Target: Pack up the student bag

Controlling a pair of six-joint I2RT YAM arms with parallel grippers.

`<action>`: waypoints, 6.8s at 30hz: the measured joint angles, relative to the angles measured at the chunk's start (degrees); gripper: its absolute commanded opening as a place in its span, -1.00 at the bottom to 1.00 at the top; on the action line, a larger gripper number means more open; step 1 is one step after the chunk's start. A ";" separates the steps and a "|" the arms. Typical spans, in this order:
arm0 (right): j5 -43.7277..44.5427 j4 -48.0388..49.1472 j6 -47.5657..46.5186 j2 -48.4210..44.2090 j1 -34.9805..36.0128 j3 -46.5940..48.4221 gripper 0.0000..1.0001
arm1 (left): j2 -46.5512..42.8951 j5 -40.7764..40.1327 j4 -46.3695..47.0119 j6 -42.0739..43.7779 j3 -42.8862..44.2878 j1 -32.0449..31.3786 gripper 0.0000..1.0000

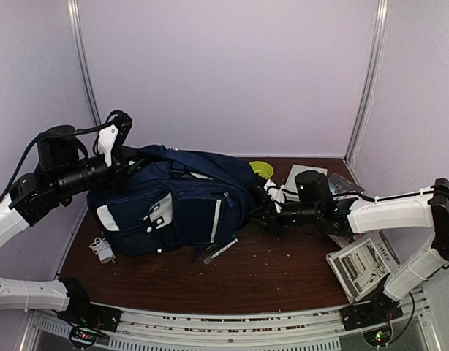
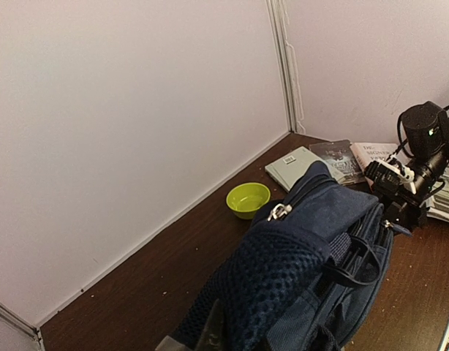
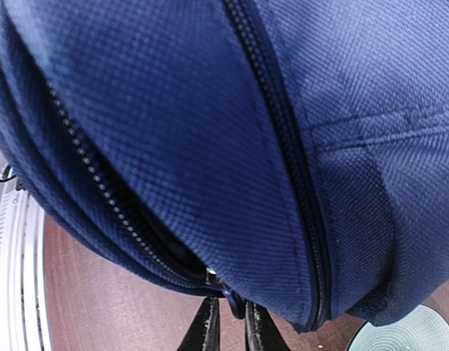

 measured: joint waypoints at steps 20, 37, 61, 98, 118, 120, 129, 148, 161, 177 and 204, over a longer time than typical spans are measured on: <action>3.13 0.13 -3.85 2.32 -0.83 2.03 -0.50 | 0.66 1.49 0.04 0.04 0.22 0.15 -1.00; 5.35 6.78 -0.72 5.29 -0.20 2.03 -0.64 | 1.31 1.92 -0.04 0.02 0.96 0.37 -1.00; 6.25 8.44 -2.82 -5.11 -0.61 -2.38 -0.67 | 1.25 1.60 0.57 -0.50 0.98 0.35 -1.00; -12.63 5.18 6.01 4.59 -10.23 11.43 -1.00 | -4.22 1.22 0.09 -0.20 -0.07 0.35 -0.97; -1.14 -27.19 -15.82 -4.11 -6.80 41.35 -1.00 | 2.56 0.35 -16.61 10.69 2.58 -9.53 0.70; -0.94 -28.11 -17.18 -3.76 -6.36 42.01 -1.00 | 4.22 0.44 -18.88 12.57 4.00 -12.26 0.77; 4.28 -28.33 -22.27 -1.64 -0.96 43.95 -1.00 | 3.37 11.08 -20.70 15.58 7.74 -16.33 0.96; 19.78 -29.38 -15.47 1.44 5.18 47.74 -1.00 | 21.42 -5.27 -5.88 -0.20 21.88 -17.57 0.95; 27.45 -32.85 -10.36 6.34 5.73 54.66 -1.00 | 22.25 0.11 -2.62 -0.17 22.60 -18.23 0.96; 15.80 -32.30 -9.20 2.99 5.16 50.49 -0.88 | 26.23 -11.85 -6.40 5.22 22.40 -19.17 -1.00; -17.86 -13.25 45.97 -19.39 -15.72 13.27 -0.32 | 20.17 -9.86 4.70 3.78 10.23 -19.21 -1.00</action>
